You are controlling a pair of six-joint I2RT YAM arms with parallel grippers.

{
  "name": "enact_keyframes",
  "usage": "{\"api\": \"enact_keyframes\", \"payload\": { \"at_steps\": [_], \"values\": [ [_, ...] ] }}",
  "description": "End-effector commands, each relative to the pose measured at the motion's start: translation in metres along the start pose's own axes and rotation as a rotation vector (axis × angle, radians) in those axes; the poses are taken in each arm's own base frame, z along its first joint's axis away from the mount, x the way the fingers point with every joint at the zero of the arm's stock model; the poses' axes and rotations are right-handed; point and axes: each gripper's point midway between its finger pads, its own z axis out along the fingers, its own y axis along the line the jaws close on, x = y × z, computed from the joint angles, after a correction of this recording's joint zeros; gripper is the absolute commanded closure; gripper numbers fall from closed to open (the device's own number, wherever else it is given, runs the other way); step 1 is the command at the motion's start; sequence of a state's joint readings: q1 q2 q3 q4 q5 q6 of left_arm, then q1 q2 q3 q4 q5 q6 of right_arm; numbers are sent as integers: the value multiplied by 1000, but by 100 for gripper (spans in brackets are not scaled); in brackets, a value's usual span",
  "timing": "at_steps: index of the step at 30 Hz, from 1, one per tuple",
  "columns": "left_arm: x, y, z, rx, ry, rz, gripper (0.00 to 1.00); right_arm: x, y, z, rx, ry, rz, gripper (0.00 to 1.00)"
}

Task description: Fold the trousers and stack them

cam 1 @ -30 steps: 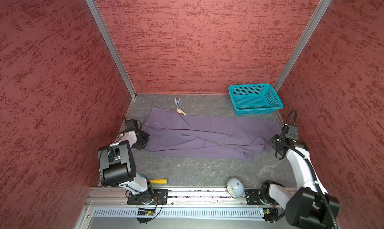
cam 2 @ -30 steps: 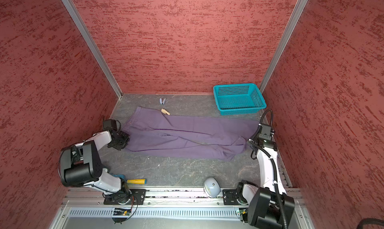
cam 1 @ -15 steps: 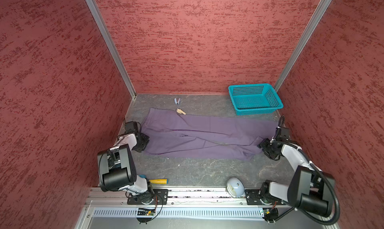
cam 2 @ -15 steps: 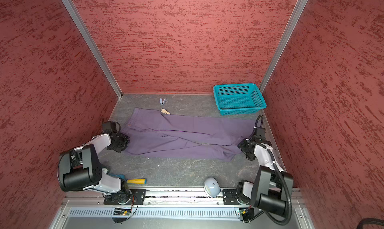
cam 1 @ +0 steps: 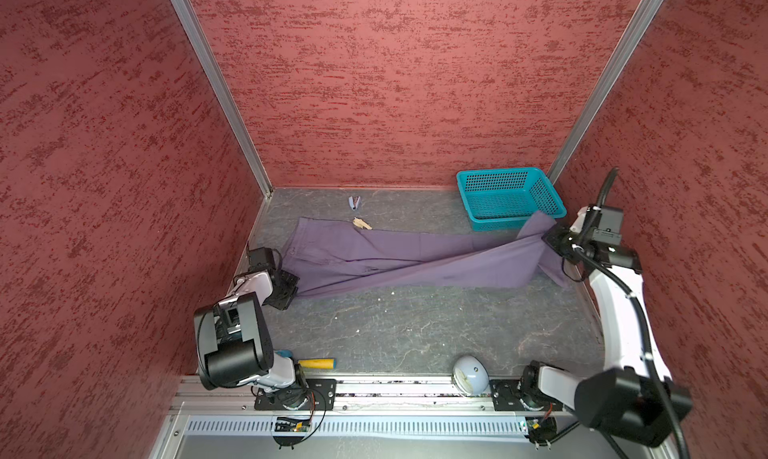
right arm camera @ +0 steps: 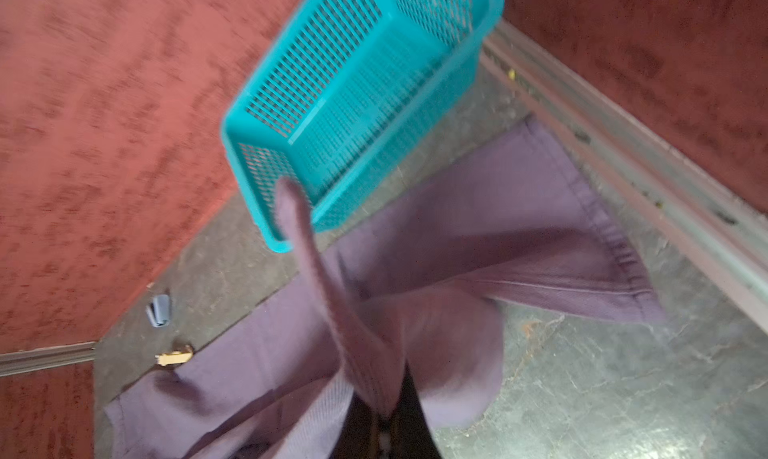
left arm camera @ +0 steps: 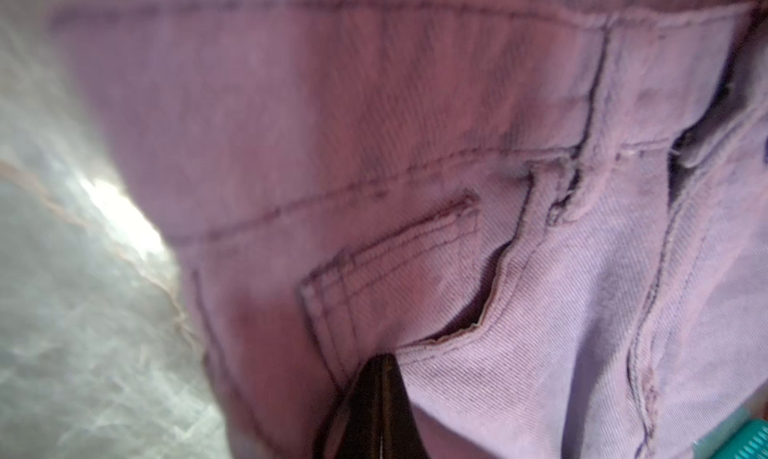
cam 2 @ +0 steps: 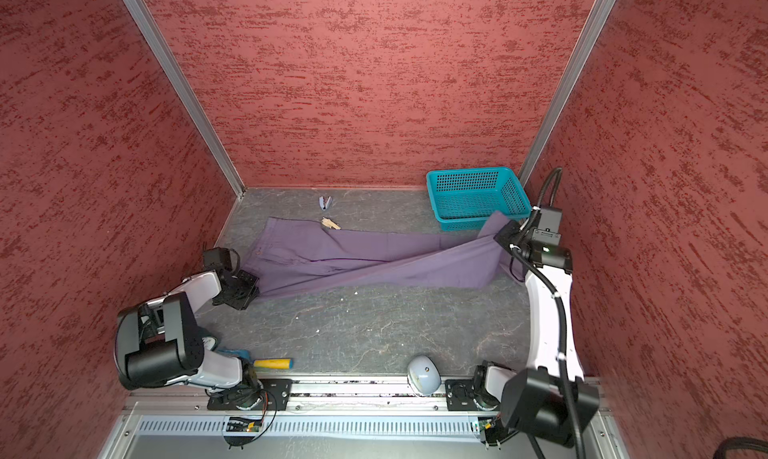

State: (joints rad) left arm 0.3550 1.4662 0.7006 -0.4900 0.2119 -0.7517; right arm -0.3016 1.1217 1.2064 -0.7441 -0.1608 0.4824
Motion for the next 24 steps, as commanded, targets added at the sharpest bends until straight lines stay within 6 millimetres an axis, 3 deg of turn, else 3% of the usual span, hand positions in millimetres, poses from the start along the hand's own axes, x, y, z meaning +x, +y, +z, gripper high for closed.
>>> {"api": "enact_keyframes", "payload": {
  "at_steps": [1, 3, 6, 7, 9, 11, 15, 19, 20, 21, 24],
  "values": [
    [5, 37, 5, -113, 10, -44, 97, -14, -45, -42, 214, -196, 54, 100],
    [4, 38, 5, -109, 10, -50, 97, 2, -69, -56, 273, -265, 119, 100],
    [3, 38, 6, -102, 14, -52, 97, 52, -113, -55, 360, -260, 240, 100],
    [3, 38, 6, -100, 18, -54, 97, 72, -127, -51, 393, -239, 274, 95],
    [3, 38, 7, -97, 22, -57, 97, 104, -157, -47, 481, -217, 339, 74],
    [3, 37, 6, -92, 25, -58, 97, 119, -174, -49, 539, -226, 379, 60],
    [1, 38, 3, -90, 15, -67, 97, 88, -169, -69, 555, -334, 384, 33],
    [-2, 41, -6, -88, -15, -85, 96, 64, -157, -78, 538, -380, 364, 26],
    [-2, 42, -9, -87, -24, -91, 96, 59, -153, -77, 519, -386, 351, 27],
    [-4, 41, -14, -83, -40, -95, 96, 54, -146, -72, 485, -381, 324, 35],
    [-9, 38, -36, -70, -99, -103, 96, 52, -122, -41, 363, -277, 254, 67]
  ]
}}
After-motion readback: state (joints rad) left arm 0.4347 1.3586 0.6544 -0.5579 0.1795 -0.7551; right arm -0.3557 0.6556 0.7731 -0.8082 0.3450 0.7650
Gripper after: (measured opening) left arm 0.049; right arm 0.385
